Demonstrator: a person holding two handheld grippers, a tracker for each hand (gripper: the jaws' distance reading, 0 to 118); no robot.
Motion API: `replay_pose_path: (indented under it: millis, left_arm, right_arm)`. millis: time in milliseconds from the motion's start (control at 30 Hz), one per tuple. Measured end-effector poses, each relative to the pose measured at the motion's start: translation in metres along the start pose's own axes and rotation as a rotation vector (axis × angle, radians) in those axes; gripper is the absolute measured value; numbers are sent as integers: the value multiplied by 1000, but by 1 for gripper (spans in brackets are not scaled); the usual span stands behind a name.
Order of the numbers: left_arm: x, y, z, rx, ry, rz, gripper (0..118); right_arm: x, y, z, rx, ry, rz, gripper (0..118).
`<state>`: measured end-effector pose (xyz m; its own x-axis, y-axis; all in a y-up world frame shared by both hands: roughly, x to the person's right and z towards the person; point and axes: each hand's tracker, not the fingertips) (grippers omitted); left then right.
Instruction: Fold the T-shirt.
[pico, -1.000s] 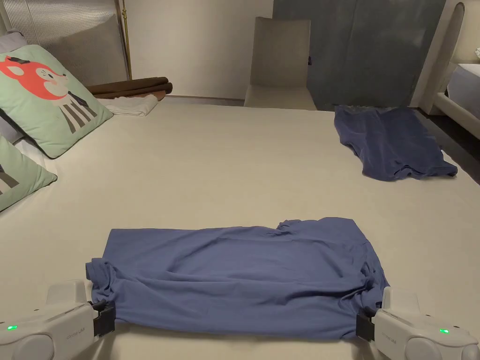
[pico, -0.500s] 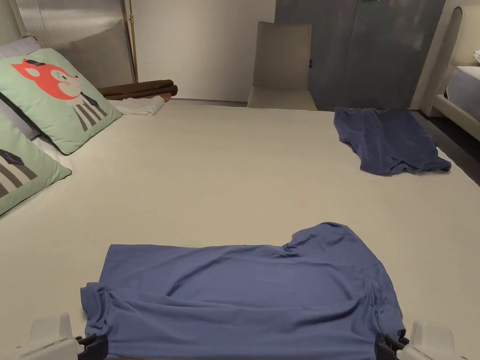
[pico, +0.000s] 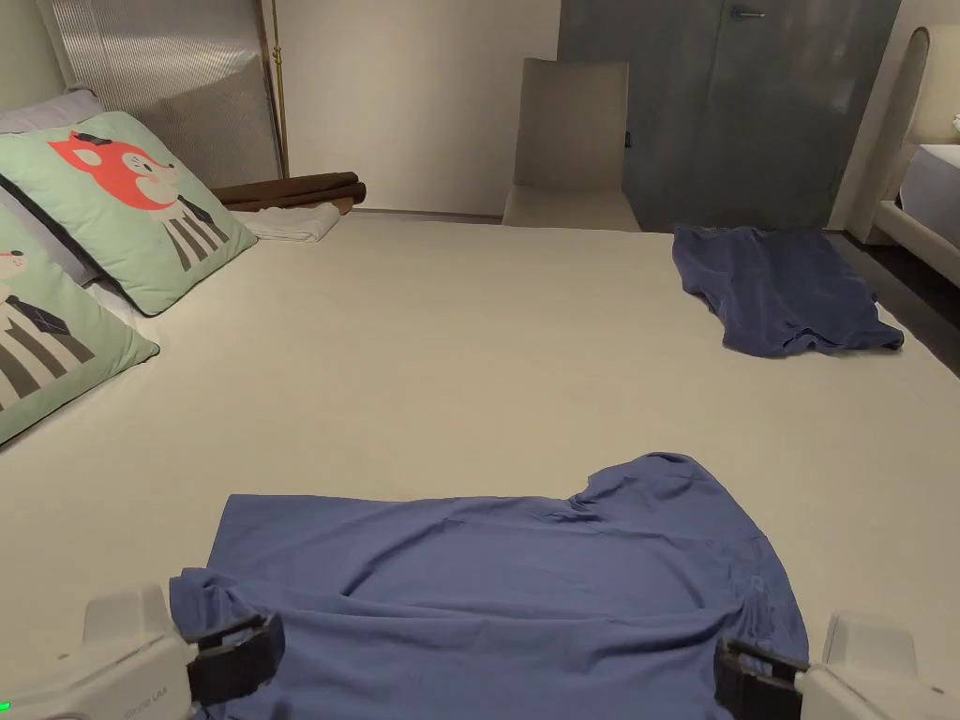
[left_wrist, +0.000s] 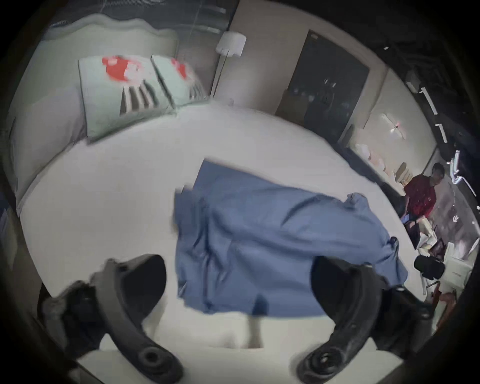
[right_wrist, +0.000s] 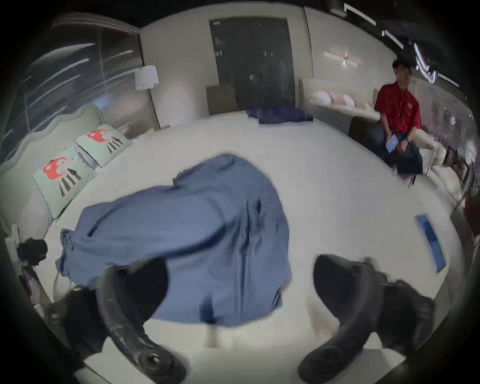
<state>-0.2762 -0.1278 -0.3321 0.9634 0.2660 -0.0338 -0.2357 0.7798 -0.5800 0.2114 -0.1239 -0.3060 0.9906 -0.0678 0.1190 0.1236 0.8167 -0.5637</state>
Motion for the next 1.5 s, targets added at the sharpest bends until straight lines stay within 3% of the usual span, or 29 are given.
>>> replay_pose_path:
  millis: [233, 300, 367, 433, 467, 500, 533, 567, 600, 633, 733, 900, 1400, 1433, 1467, 1500]
  left_arm:
    - [68, 61, 31, 329, -48, -149, 112]
    - [82, 69, 34, 401, -50, -188, 108]
    - [102, 72, 38, 458, -27, -238, 95]
    - [113, 72, 35, 486, -10, -283, 92]
    - [118, 70, 34, 501, -10, -296, 79]
    - [121, 68, 32, 512, -6, -305, 63]
    - [124, 66, 29, 511, 0, -307, 41]
    - [126, 64, 27, 519, 7, -316, 11]
    - [127, 62, 23, 521, 14, -321, 0]
    - [128, 61, 20, 518, 20, -325, 0]
    - [124, 62, 12, 474, -29, -307, 0]
    - [116, 76, -10, 378, 21, -334, 0]
    - [41, 148, -150, -122, 38, -254, 1]
    - [34, 150, -162, -145, 47, -218, 4]
    - [28, 151, -172, -177, 59, -204, 16]
    - [22, 152, -183, -213, 76, -195, 36]
  right_arm:
    - [-36, 67, 48, 328, 58, 44, 112]
    - [-46, 77, 53, 375, 46, 73, 112]
    - [-55, 82, 54, 420, 30, 104, 109]
    - [-63, 85, 55, 445, 25, 126, 108]
    - [-65, 86, 55, 447, 27, 122, 98]
    - [-67, 86, 54, 453, 34, 119, 81]
    - [-68, 86, 54, 461, 37, 114, 58]
    - [-69, 86, 53, 467, 40, 111, 24]
    - [-71, 86, 51, 470, 40, 110, 6]
    - [-71, 87, 48, 464, 36, 109, 0]
    - [-70, 87, 40, 464, 24, 100, 0]
    - [-69, 93, 29, 453, 10, 115, 0]
    - [-65, 113, -48, 357, -3, 150, 0]
    - [-64, 113, -54, 347, -3, 151, 0]
    - [-63, 113, -59, 340, -4, 150, 0]
    - [-62, 112, -64, 331, -7, 149, 0]
